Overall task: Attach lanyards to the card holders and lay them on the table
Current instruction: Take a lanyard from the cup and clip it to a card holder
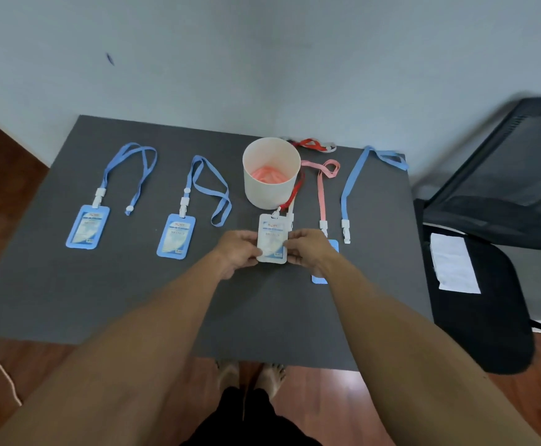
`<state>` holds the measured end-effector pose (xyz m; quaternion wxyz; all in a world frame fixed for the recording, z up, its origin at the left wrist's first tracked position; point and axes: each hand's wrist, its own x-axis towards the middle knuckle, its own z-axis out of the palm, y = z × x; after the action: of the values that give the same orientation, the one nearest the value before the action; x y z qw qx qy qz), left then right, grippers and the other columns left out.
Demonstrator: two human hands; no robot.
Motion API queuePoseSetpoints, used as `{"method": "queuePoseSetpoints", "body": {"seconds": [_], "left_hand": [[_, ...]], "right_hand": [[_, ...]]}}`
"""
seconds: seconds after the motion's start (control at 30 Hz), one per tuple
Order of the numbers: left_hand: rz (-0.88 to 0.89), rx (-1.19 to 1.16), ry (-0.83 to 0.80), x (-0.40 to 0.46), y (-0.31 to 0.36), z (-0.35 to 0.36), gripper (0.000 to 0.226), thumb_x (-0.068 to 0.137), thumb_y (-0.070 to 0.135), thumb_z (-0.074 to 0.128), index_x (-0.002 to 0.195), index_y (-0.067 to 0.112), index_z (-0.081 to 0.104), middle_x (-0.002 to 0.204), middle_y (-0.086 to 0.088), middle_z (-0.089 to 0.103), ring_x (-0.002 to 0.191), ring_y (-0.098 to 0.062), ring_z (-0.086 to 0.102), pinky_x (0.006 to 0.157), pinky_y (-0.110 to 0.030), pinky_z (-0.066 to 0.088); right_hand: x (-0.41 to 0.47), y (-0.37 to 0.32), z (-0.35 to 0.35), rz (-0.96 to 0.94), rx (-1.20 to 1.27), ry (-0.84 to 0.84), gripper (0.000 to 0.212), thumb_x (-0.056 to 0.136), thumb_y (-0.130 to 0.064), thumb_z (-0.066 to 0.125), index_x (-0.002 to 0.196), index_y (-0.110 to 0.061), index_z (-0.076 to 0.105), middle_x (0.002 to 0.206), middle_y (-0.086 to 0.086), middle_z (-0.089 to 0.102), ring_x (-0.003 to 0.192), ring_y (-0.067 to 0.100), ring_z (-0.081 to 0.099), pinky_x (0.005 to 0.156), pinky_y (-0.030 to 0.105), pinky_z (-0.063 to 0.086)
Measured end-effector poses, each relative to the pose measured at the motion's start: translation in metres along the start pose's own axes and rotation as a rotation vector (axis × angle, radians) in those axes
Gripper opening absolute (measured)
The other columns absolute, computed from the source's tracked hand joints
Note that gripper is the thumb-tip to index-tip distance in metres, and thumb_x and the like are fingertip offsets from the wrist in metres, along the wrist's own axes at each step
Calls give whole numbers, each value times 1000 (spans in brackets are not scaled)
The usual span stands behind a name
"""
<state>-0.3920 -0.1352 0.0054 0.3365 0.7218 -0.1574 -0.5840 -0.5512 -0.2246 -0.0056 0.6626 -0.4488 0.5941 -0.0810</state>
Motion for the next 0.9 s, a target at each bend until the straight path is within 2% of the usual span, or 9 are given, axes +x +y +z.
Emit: {"method": "queuePoseSetpoints", "body": {"seconds": [0.17, 0.3, 0.43, 0.5, 0.6, 0.67, 0.77, 0.83, 0.9], "left_hand": [[51, -37, -123, -20, 36, -10, 42, 91, -7, 64, 129, 10, 60, 117, -7, 73, 101, -21, 74, 86, -39, 62], [109, -31, -163, -31, 64, -16, 41, 90, -10, 64, 127, 8, 62, 117, -9, 73, 103, -24, 73, 91, -42, 60], [163, -29, -190, -42, 88, -20, 38, 90, -11, 63, 123, 6, 64, 113, -14, 74, 103, -26, 73, 90, -40, 60], [184, -25, -201, -45, 95, -23, 37, 90, -11, 63, 122, 6, 64, 113, -14, 74, 102, -25, 74, 86, -37, 61], [199, -30, -200, -46, 102, -28, 38, 89, -11, 64, 124, 5, 63, 111, -14, 75, 100, -24, 75, 81, -35, 62], [206, -24, -201, -47, 106, -31, 39, 89, -11, 64, 125, 5, 63, 110, -15, 75, 99, -25, 75, 78, -33, 62], [206, -13, -224, -49, 110, -33, 37, 90, -12, 64, 122, 5, 63, 109, -17, 75, 101, -27, 74, 85, -37, 61], [204, 4, -234, -49, 112, -33, 35, 90, -12, 64, 120, 6, 64, 108, -17, 75, 102, -28, 74, 92, -41, 59], [209, 30, -247, -48, 113, -34, 37, 90, -12, 63, 122, 6, 64, 109, -18, 75, 104, -29, 73, 95, -44, 58]], "right_hand": [[-30, -39, -19, -66, 34, -57, 9, 95, 0, 63, 103, -5, 59, 94, 9, 79, 81, 20, 78, 66, 31, 61], [-39, -65, -30, -105, 24, -68, 9, 92, -3, 65, 98, -8, 61, 103, 15, 79, 100, 31, 76, 89, 43, 61], [-53, -88, -38, -146, 14, -84, 9, 92, -4, 65, 96, -10, 61, 106, 14, 78, 86, 23, 74, 73, 34, 58], [-56, -97, -42, -163, -13, -104, 7, 92, -7, 67, 96, -11, 62, 102, 12, 79, 81, 20, 74, 72, 34, 56], [-59, -112, -44, -270, -96, -29, 18, 91, -17, 71, 107, -12, 63, 94, 6, 74, 75, 16, 68, 65, 32, 52], [-57, -129, -42, -419, -187, 83, 32, 91, -25, 73, 120, -16, 62, 99, -2, 69, 87, 14, 66, 74, 34, 55], [-56, -153, -35, -536, -411, 78, 40, 86, -36, 72, 125, -28, 66, 114, -7, 71, 108, 16, 65, 98, 42, 52], [-57, -164, -27, -546, -537, 32, 33, 92, -29, 68, 124, -22, 70, 122, -4, 70, 111, 19, 65, 97, 39, 52], [-55, -169, -22, -571, -604, 9, 26, 97, -19, 64, 120, -13, 74, 117, -2, 70, 105, 17, 65, 85, 29, 51]]}}
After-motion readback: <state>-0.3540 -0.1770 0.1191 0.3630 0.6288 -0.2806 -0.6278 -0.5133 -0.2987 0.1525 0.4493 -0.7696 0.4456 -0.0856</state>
